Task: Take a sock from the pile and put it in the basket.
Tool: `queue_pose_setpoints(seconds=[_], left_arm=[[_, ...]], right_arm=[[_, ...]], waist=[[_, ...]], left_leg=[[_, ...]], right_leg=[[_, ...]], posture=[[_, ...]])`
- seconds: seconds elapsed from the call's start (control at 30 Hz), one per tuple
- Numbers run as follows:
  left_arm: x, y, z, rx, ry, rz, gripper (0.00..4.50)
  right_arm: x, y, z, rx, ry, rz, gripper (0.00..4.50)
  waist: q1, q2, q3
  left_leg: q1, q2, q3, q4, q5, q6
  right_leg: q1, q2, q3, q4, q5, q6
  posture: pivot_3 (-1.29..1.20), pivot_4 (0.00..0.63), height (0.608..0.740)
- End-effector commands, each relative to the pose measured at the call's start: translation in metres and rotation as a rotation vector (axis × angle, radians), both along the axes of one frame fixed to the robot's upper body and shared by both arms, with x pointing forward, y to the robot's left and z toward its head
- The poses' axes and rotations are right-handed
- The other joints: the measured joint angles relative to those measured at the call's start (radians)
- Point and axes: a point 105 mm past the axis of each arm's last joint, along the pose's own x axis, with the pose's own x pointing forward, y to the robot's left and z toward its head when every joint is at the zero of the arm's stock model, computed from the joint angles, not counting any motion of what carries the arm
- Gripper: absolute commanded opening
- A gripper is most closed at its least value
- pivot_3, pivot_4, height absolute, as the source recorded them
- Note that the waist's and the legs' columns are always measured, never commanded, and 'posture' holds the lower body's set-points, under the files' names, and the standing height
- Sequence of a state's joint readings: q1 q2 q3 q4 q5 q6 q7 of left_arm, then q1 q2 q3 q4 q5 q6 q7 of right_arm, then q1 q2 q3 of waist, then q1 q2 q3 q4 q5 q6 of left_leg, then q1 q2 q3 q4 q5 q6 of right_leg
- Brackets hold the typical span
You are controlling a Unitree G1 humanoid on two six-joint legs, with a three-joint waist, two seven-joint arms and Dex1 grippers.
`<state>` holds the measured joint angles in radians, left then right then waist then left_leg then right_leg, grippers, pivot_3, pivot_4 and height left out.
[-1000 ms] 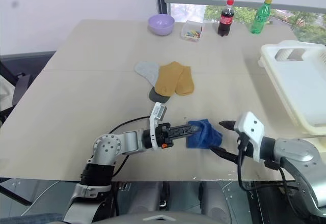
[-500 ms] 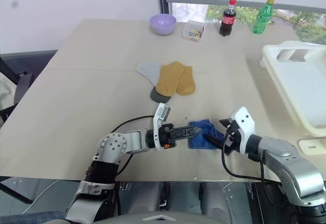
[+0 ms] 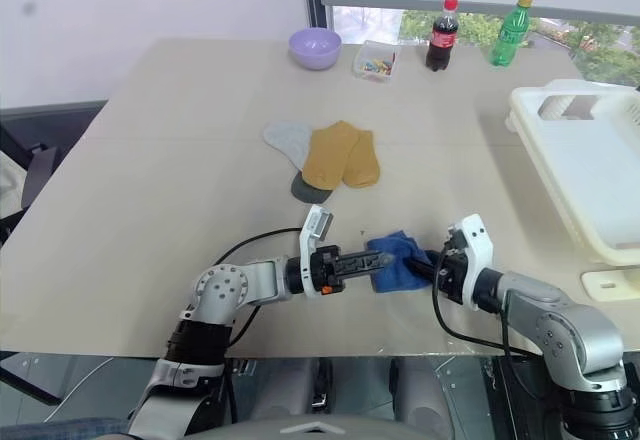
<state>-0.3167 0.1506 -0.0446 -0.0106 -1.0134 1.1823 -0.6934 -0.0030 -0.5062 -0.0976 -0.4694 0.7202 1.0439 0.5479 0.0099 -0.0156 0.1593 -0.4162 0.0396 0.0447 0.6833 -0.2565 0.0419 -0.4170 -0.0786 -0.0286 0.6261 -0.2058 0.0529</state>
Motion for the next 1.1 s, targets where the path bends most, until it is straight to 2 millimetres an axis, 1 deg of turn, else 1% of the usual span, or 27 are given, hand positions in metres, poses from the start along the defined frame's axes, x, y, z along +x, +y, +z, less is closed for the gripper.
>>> queue_pose_setpoints(seconds=[0.03,0.2,0.27,0.3,0.4,0.5,0.53,0.57,0.6,0.63,0.7,0.73,0.83,0.97,1.1], left_arm=[[0.0,0.001,0.007,-0.011,-0.038,0.009,4.5],[0.003,0.004,0.01,-0.008,-0.059,0.029,4.5],[0.003,0.007,0.014,0.014,-0.166,0.052,4.5],[0.003,0.009,0.013,0.062,-0.259,0.08,4.5],[0.004,0.018,0.011,0.203,-0.552,0.142,4.5],[0.004,0.023,0.012,0.262,-0.701,0.172,4.5],[0.006,0.024,0.009,0.306,-0.77,0.177,4.5],[0.012,0.027,0.003,0.401,-0.901,0.203,4.5],[0.016,0.027,0.001,0.452,-1.01,0.223,4.5],[0.019,0.025,0.005,0.442,-1.094,0.258,4.5],[0.022,0.02,0.014,0.371,-1.111,0.322,4.5],[0.023,0.018,0.017,0.35,-1.118,0.339,4.5],[0.023,0.009,0.021,0.286,-1.13,0.336,4.5],[0.022,-0.002,0.036,0.156,-1.112,0.331,4.5],[0.02,-0.011,0.041,0.092,-1.106,0.307,4.5]], right_arm=[[-0.015,0.014,-0.015,0.029,0.112,0.073,0.0],[-0.018,0.022,-0.014,0.053,0.13,0.102,0.0],[-0.016,0.02,-0.011,0.068,0.119,0.09,0.0],[-0.013,0.017,-0.008,0.067,0.101,0.07,0.0],[0.006,-0.001,0.002,0.017,0.012,-0.032,0.0],[0.014,-0.013,0.009,-0.02,-0.035,-0.067,0.0],[0.017,-0.018,0.011,-0.048,-0.051,-0.075,0.0],[0.021,-0.025,0.018,-0.073,-0.076,-0.086,0.0],[0.024,-0.03,0.024,-0.083,-0.093,-0.094,0.0],[0.026,-0.034,0.031,-0.087,-0.111,-0.091,0.0],[0.027,-0.039,0.043,-0.094,-0.124,-0.076,0.0],[0.027,-0.042,0.048,-0.102,-0.125,-0.07,0.0],[0.029,-0.051,0.065,-0.139,-0.141,-0.064,0.0],[0.029,-0.064,0.093,-0.184,-0.169,-0.047,0.0],[0.023,-0.08,0.116,-0.237,-0.185,-0.035,0.0]], waist=[[-0.001,0.0,0.0],[-0.002,0.0,0.0],[-0.003,0.0,0.0],[-0.004,0.0,0.0],[-0.007,0.001,0.0],[0.0,0.001,0.001],[0.003,0.001,0.001],[0.005,0.002,0.001],[0.005,0.002,0.001],[0.007,0.004,0.002],[0.01,0.004,0.002],[0.01,0.004,0.002],[0.009,0.004,0.002],[0.008,0.005,0.003],[0.009,0.005,0.003]], left_leg=[[0.0,0.0,0.0,0.0,0.0,0.0],[0.0,0.0,0.0,0.0,0.0,0.0],[0.0,0.0,0.0,0.0,0.0,0.0],[0.0,0.0,0.0,-0.001,0.0,0.0],[0.0,0.0,0.001,-0.003,0.0,0.0],[0.0,0.0,0.002,-0.003,0.0,0.0],[-0.001,0.0,0.003,-0.003,0.0,0.0],[-0.001,0.0,0.003,-0.003,0.0,0.0],[-0.001,-0.001,0.003,-0.003,0.0,0.0],[-0.001,-0.002,0.003,-0.003,0.0,0.0],[-0.004,-0.003,0.004,-0.003,0.0,0.0],[-0.008,-0.003,0.003,-0.002,0.0,0.001],[-0.017,-0.003,0.003,0.0,-0.001,0.002],[-0.017,-0.002,0.003,0.0,-0.001,0.003],[-0.017,-0.002,0.003,0.0,-0.001,0.003]], right_leg=[[0.0,0.0,0.0,0.0,0.0,0.0],[0.0,0.0,0.0,0.0,0.0,0.0],[0.0,0.0,0.0,0.0,0.0,0.0],[0.0,0.0,0.0,0.0,0.0,0.0],[-0.001,0.0,0.001,0.0,0.0,-0.001],[-0.003,-0.002,0.002,0.0,0.0,-0.001],[-0.003,-0.003,0.002,0.0,0.0,-0.001],[-0.003,-0.005,0.001,0.0,0.0,-0.001],[-0.003,-0.006,0.001,-0.001,0.0,0.0],[-0.003,-0.007,0.001,-0.001,0.0,0.0],[-0.004,-0.009,0.001,-0.002,0.0,-0.001],[-0.007,-0.009,0.001,-0.003,0.0,0.0],[-0.015,-0.007,0.0,-0.001,0.001,0.0],[-0.015,-0.003,0.0,-0.001,0.001,0.001],[-0.014,-0.002,0.0,-0.001,0.0,0.0]], posture=[[0.0,0.15,0.729],[0.0,0.15,0.729],[0.0,0.15,0.729],[0.0,0.15,0.729],[0.0,0.15,0.729],[0.0,0.15,0.729],[0.0,0.15,0.729],[0.0,0.15,0.729],[0.0,0.15,0.729],[0.0,0.15,0.729],[0.0,0.15,0.729],[0.0,0.15,0.729],[0.0,0.15,0.729],[0.0,0.15,0.729],[0.0,0.15,0.729]])
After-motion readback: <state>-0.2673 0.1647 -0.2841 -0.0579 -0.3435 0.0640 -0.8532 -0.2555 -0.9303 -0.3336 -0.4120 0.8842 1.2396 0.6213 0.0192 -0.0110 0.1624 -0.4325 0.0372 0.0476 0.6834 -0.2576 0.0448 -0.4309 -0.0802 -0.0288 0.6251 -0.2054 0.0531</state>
